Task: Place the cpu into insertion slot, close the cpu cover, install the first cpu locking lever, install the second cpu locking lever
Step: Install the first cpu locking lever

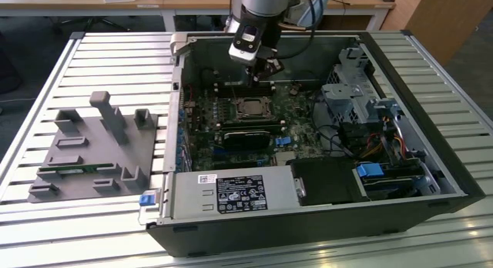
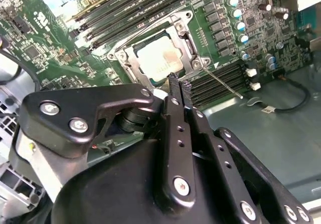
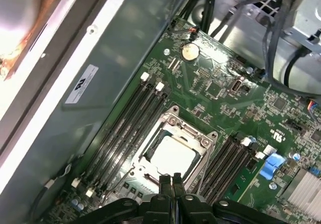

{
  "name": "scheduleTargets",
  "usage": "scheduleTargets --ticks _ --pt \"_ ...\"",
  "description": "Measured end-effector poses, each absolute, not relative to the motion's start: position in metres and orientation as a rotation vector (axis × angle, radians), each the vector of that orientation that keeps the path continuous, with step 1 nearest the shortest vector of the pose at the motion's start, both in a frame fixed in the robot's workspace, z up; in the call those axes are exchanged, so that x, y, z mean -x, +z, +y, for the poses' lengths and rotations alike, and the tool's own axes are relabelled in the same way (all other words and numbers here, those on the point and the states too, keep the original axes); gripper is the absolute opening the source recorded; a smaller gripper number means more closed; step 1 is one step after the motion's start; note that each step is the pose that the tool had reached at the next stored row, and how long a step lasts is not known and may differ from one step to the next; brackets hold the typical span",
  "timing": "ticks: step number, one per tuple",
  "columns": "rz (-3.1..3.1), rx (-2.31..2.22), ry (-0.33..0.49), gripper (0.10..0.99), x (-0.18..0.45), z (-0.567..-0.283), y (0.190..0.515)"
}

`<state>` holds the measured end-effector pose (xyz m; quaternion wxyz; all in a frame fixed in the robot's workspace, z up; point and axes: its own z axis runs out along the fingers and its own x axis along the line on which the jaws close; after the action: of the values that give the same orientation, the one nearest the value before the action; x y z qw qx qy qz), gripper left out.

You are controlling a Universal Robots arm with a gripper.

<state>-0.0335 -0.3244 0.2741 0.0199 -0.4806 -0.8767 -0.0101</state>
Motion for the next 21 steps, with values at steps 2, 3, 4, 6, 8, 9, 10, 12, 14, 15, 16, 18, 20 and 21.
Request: scheduleTargets --ticks 2,3,4,6,8,9,10,12,14,15,16,18,20,21 --pt "-2.731 1.47 -0.031 0.153 0.0335 -0.3244 0.2741" --pt "-2.737 1.459 -0.031 0.153 0.0335 -0.3244 0.2741" --pt "-2.742 1.448 -0.03 0.153 0.0335 -0.3244 0.2741" --pt "-2.754 1.427 -0.03 0.153 0.0335 -0.3244 0.2741" --pt "-2.765 1.404 -0.03 0.153 0.0335 -0.3244 0.2741" --pt "-2.771 1.393 -0.029 0.153 0.0335 -0.3244 0.2741" --pt "-2.777 1.381 -0.029 0.153 0.0335 -0.3244 0.2741" --pt "-2.787 1.359 -0.029 0.153 0.0335 -0.3244 0.2741" --pt "-2.798 1.337 -0.028 0.153 0.0335 -0.3244 0.2741" --pt "-2.803 1.325 -0.028 0.153 0.0335 -0.3244 0.2741" --pt "-2.809 1.313 -0.028 0.153 0.0335 -0.3244 0.2741" --pt "-2.821 1.285 -0.028 0.153 0.0335 -0.3244 0.2741" --pt "-2.834 1.257 -0.027 0.153 0.0335 -0.3244 0.2741" --pt "-2.839 1.244 -0.027 0.153 0.0335 -0.3244 0.2741"
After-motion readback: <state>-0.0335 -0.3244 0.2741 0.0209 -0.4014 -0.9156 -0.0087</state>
